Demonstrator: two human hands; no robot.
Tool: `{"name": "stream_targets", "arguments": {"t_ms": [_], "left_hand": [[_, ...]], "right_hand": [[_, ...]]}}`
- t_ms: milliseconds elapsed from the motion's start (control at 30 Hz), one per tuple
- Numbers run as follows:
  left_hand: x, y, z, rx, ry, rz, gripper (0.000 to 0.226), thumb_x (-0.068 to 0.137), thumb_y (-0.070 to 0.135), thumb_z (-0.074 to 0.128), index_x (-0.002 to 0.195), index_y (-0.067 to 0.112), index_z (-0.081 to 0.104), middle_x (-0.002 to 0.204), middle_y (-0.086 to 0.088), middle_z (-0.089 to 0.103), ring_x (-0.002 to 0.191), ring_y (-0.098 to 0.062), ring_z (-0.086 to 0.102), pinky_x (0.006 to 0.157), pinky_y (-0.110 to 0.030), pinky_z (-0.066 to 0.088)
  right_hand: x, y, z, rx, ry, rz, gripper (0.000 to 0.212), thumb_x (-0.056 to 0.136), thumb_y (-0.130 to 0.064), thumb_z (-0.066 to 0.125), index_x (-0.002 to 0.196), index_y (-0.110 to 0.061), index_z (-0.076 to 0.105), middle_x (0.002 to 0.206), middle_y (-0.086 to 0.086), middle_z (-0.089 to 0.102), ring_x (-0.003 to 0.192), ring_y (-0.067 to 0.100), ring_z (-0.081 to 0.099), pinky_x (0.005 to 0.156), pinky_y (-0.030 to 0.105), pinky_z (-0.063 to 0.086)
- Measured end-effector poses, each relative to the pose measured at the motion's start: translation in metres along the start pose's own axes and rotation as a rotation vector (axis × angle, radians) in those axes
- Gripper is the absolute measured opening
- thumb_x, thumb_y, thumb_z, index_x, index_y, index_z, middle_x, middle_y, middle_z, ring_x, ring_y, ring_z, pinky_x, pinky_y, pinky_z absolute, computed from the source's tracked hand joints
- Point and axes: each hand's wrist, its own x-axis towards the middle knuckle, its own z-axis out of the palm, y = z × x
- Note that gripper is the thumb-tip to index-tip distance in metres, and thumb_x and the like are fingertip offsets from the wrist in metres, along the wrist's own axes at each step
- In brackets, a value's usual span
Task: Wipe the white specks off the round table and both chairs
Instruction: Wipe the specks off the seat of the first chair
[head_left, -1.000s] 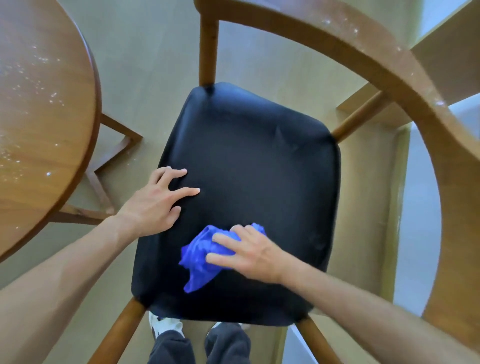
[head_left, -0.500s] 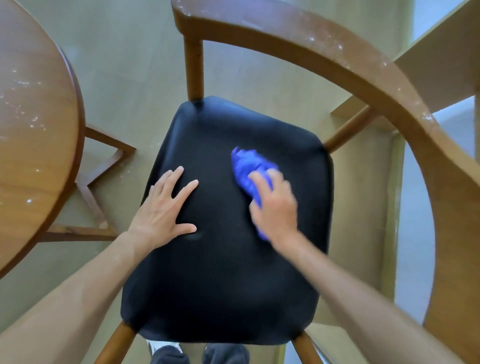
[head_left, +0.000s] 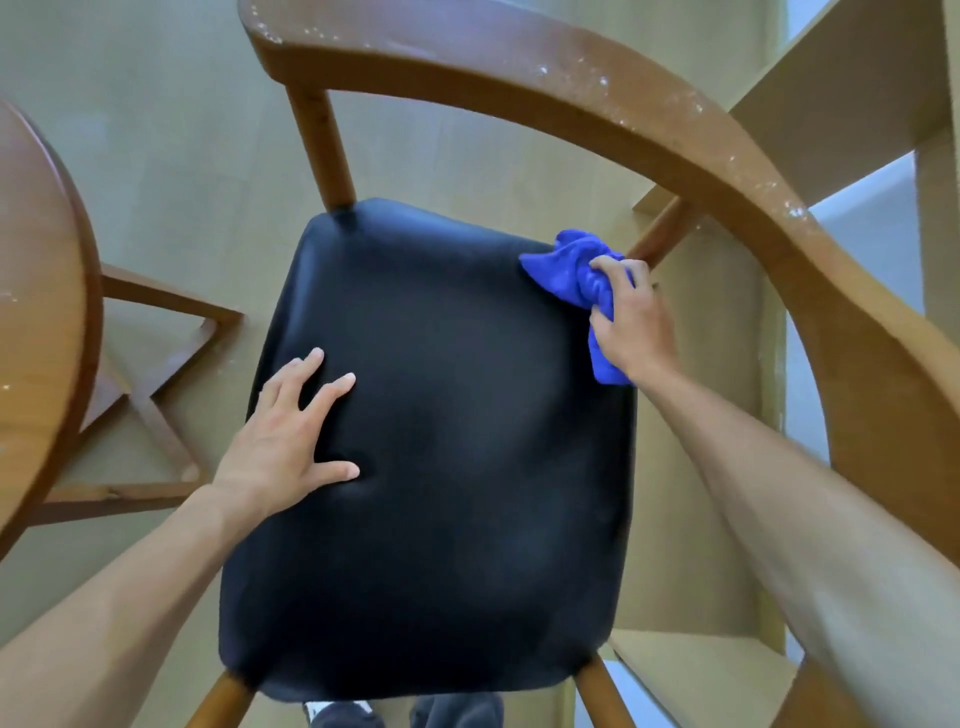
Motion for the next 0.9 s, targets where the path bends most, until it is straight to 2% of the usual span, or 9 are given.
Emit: {"name": "stream_targets", "arguments": {"t_ms": [67,200,267,400,500,600,700,767,900], "left_hand": [[-0.001,0.001,-0.001,0.001,-0.006,-0.009,0.098,0.068,0.046,0.082,0.148,0.032,0.027,0.16,0.003,-0.002,0.146,-0.017,-0.004,0.108,-0.045,0.034],[0.0,0.005,-0.003,0.019,-0.033,-0.029,0.099,0.068,0.046,0.081,0.149,0.031,0.025,0.16,0.003,-0.004,0.146,-0.017,-0.006,0.11,-0.046,0.032],[0.0,0.007,-0.005,0.032,-0.042,-0.033,0.099,0.069,0.046,0.081,0.149,0.03,0.025,0.16,0.0,-0.004,0.146,-0.019,-0.006,0.112,-0.046,0.028],[0.0,0.009,-0.006,0.036,-0.047,-0.035,0.099,0.069,0.044,0.081,0.149,0.027,0.026,0.16,-0.003,-0.004,0.146,-0.022,-0.005,0.117,-0.049,0.021],[-0.001,0.007,-0.005,0.039,-0.043,-0.025,0.099,0.07,0.045,0.081,0.149,0.028,0.025,0.16,-0.003,-0.004,0.146,-0.023,-0.006,0.117,-0.049,0.02],[0.001,0.005,-0.003,0.038,-0.044,-0.015,0.1,0.069,0.045,0.081,0.149,0.027,0.025,0.16,-0.003,-0.004,0.146,-0.022,-0.006,0.118,-0.047,0.018],[0.001,0.004,-0.001,0.028,-0.036,-0.025,0.099,0.069,0.044,0.082,0.149,0.028,0.025,0.16,-0.001,-0.005,0.146,-0.02,-0.006,0.118,-0.045,0.018],[0.0,0.004,0.0,0.033,-0.035,-0.022,0.099,0.07,0.043,0.081,0.149,0.028,0.025,0.16,-0.001,-0.005,0.147,-0.02,-0.007,0.118,-0.044,0.018],[0.001,0.006,0.0,0.054,-0.05,-0.024,0.099,0.071,0.042,0.081,0.15,0.026,0.023,0.16,-0.002,-0.006,0.147,-0.021,-0.007,0.119,-0.045,0.015]], "right_hand": [[-0.001,-0.014,0.002,0.018,0.019,0.142,0.055,0.078,-0.008,0.06,0.131,-0.019,0.053,0.127,0.01,0.049,0.093,0.04,0.054,0.079,0.048,0.051],[-0.09,-0.06,0.01,0.04,0.0,-0.055,0.055,0.066,-0.009,0.059,0.119,-0.019,0.056,0.119,0.014,0.055,0.078,0.037,0.052,0.07,0.044,0.052],[-0.158,-0.086,0.015,0.077,-0.112,-0.27,0.053,0.064,-0.012,0.055,0.116,-0.024,0.052,0.118,0.009,0.055,0.074,0.031,0.049,0.064,0.039,0.05],[-0.262,-0.118,0.012,0.01,-0.444,-1.04,0.04,0.085,-0.005,0.037,0.109,-0.034,0.052,0.113,-0.002,0.048,0.072,0.022,0.03,0.064,0.033,0.038],[-0.238,-0.105,0.011,-0.074,-0.501,-1.253,0.04,0.093,-0.006,0.036,0.112,-0.037,0.052,0.119,-0.004,0.046,0.075,0.022,0.034,0.067,0.033,0.037],[-0.17,-0.071,0.01,-0.05,-0.288,-1.086,0.032,0.093,-0.009,0.045,0.11,-0.034,0.055,0.119,-0.001,0.053,0.076,0.026,0.046,0.061,0.035,0.038],[-0.095,-0.023,0.004,-0.033,-0.087,-0.566,0.048,0.075,-0.008,0.063,0.114,-0.032,0.05,0.121,0.002,0.054,0.076,0.031,0.052,0.056,0.037,0.047],[-0.066,-0.006,0.002,0.015,-0.085,-0.223,0.064,0.069,-0.003,0.068,0.12,-0.032,0.044,0.127,0.002,0.049,0.081,0.034,0.051,0.062,0.04,0.051],[-0.062,-0.016,0.006,0.014,-0.062,0.026,0.057,0.076,-0.003,0.062,0.126,-0.026,0.052,0.133,0.004,0.05,0.086,0.032,0.049,0.072,0.045,0.05]]}}
